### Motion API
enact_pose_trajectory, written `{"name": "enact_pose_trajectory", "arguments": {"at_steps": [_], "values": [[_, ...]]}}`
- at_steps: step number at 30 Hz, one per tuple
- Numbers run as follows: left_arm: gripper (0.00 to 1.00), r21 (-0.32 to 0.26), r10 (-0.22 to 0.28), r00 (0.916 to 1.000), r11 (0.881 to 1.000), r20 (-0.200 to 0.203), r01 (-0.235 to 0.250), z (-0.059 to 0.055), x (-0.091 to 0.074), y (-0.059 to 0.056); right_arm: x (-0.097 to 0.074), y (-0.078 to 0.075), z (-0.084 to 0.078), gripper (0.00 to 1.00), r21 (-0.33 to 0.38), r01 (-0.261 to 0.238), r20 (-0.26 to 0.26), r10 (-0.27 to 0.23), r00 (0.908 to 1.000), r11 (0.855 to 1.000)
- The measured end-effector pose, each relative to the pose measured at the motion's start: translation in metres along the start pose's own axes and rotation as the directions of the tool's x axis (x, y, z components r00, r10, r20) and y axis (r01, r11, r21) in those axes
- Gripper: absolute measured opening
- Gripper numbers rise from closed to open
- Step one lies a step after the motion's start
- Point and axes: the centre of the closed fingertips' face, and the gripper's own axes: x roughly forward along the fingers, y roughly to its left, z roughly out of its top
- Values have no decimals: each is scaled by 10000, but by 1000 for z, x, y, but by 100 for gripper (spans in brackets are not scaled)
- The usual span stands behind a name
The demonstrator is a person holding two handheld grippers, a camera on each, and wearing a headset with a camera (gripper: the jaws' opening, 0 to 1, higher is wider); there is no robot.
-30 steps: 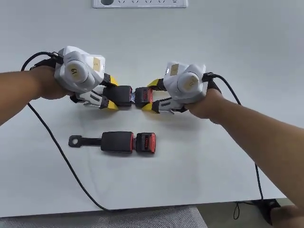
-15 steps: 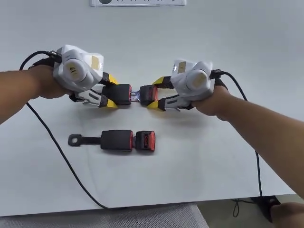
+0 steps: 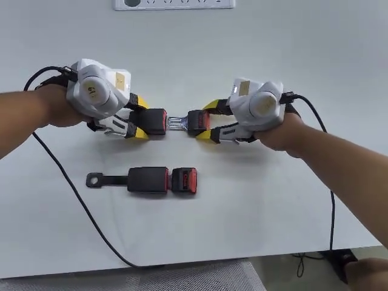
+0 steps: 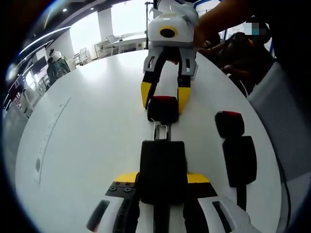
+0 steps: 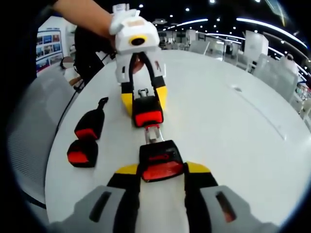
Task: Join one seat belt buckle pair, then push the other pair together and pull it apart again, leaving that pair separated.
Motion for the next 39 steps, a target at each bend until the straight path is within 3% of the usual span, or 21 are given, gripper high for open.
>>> {"name": "enact_pose_trajectory", "arguments": {"at_steps": [29, 39], "values": [[35, 6, -4, 10000, 10000, -28, 4, -3, -1, 2, -52, -22, -39, 35, 267, 120, -294, -112, 9995, 9996], [35, 20, -3, 10000, 10000, -92, 3, -2, -1, 1, -67, -23, -53, 35, 378, 172, -458, -155, 9988, 9991]]}}
